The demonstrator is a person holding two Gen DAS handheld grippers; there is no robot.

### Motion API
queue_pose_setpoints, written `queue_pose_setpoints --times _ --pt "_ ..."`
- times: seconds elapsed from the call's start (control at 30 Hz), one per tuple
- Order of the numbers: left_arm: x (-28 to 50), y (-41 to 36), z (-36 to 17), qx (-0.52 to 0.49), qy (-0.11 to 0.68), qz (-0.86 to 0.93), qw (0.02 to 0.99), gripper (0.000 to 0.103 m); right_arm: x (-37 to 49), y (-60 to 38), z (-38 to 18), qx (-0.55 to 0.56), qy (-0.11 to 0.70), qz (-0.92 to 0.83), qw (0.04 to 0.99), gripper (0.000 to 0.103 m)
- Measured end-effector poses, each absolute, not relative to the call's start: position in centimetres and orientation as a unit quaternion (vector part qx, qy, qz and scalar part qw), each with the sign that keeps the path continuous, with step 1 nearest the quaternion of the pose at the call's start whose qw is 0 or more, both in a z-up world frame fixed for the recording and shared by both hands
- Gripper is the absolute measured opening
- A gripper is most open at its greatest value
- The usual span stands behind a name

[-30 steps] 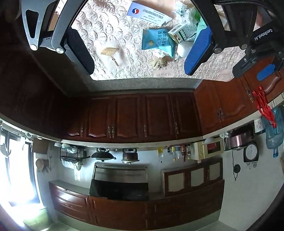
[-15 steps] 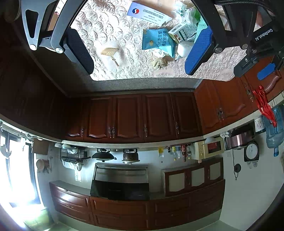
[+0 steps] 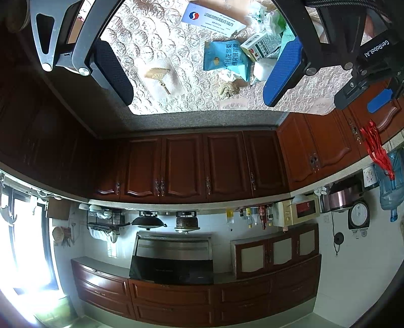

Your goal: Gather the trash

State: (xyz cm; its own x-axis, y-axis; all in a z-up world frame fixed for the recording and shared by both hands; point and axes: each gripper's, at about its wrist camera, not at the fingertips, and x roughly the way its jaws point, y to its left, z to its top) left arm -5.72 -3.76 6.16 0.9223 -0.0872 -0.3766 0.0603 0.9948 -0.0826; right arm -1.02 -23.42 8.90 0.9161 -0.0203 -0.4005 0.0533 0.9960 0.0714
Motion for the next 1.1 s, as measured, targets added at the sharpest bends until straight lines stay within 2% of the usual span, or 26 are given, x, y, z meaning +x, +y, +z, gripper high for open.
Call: queue_pose_setpoints --times 1.1 --pt "-5.43 -3.47 5.77 -0.037 0.202 -0.031 0.978 0.103 -0.6 -23.5 8.72 0.045 0.211 -0.02 0.976 0.102"
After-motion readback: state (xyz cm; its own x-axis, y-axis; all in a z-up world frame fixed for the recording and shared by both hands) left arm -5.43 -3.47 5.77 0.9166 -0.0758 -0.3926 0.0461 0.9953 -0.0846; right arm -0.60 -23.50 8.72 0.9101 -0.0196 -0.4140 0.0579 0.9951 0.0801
